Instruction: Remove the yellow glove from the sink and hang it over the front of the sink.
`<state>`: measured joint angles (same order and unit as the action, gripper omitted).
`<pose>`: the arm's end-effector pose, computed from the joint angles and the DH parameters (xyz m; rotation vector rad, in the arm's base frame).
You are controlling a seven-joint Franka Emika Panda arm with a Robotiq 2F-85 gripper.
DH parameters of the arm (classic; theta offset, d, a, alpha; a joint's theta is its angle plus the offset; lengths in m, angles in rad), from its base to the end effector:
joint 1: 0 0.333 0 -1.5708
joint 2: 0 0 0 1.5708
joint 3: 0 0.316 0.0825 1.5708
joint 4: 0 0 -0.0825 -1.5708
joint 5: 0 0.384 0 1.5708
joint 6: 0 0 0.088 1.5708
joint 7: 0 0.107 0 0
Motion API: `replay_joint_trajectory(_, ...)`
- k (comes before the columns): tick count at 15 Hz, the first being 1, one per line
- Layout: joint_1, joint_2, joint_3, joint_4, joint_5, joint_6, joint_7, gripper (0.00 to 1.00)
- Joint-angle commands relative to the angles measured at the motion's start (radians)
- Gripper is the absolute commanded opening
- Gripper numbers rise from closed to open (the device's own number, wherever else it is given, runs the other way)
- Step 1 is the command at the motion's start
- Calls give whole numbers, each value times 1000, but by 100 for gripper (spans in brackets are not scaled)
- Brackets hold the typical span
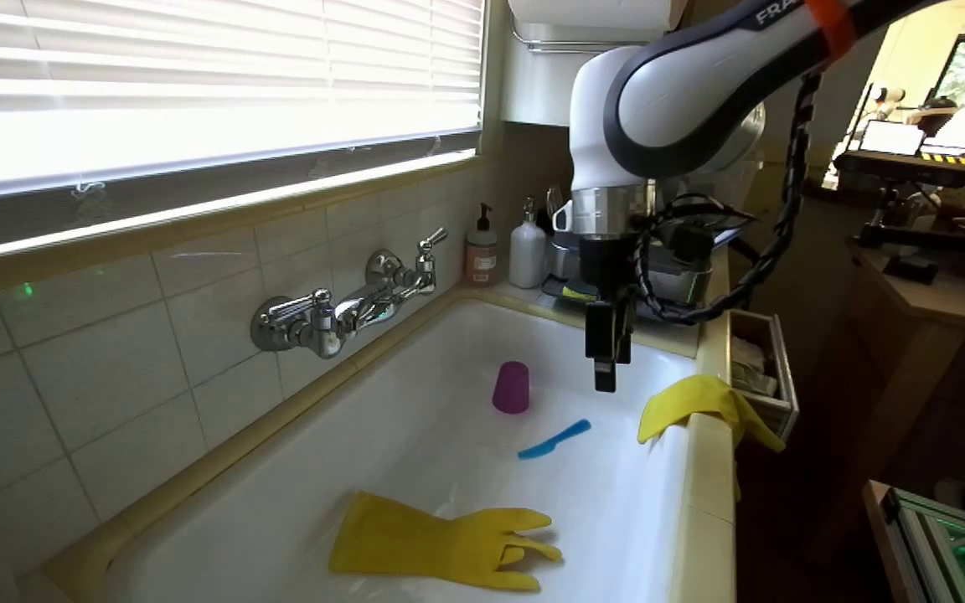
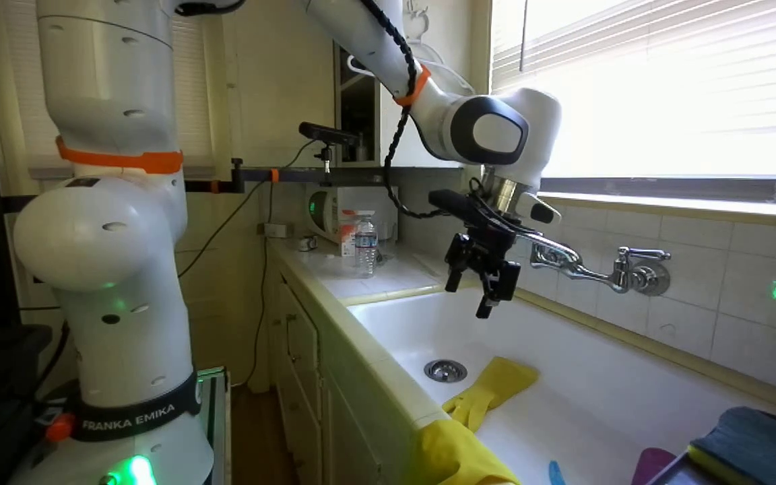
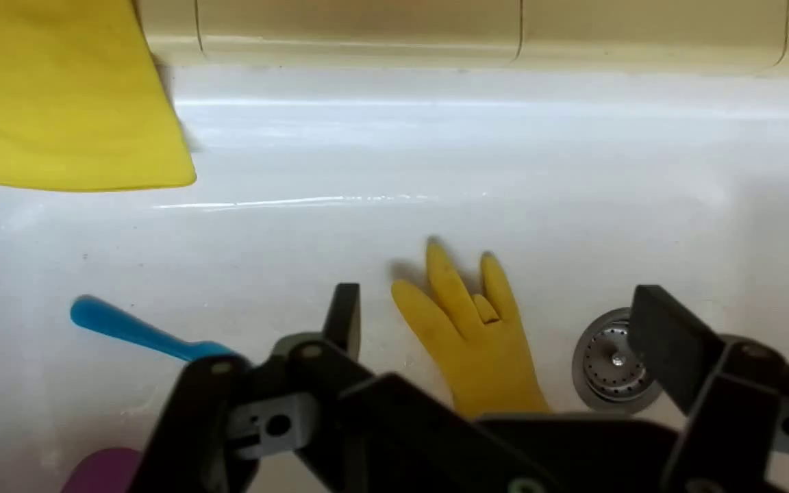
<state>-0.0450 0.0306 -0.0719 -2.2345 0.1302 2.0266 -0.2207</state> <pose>0.4980 -0.0510 0.3397 -2.9781 -0.0479 0.3243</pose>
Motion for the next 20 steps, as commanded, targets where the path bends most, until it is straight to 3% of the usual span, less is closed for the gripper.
replay_joint_trajectory(1,-7,16,7,15,0,-13,-4,100)
replay_joint_trajectory(7,-8,30,8,36,-1,-27,-12,100)
replay_joint_trajectory(9,0,101,20,76,4,-33,-40,100)
replay_joint_trajectory(20,10,351,108,227,-41,145,-175,100)
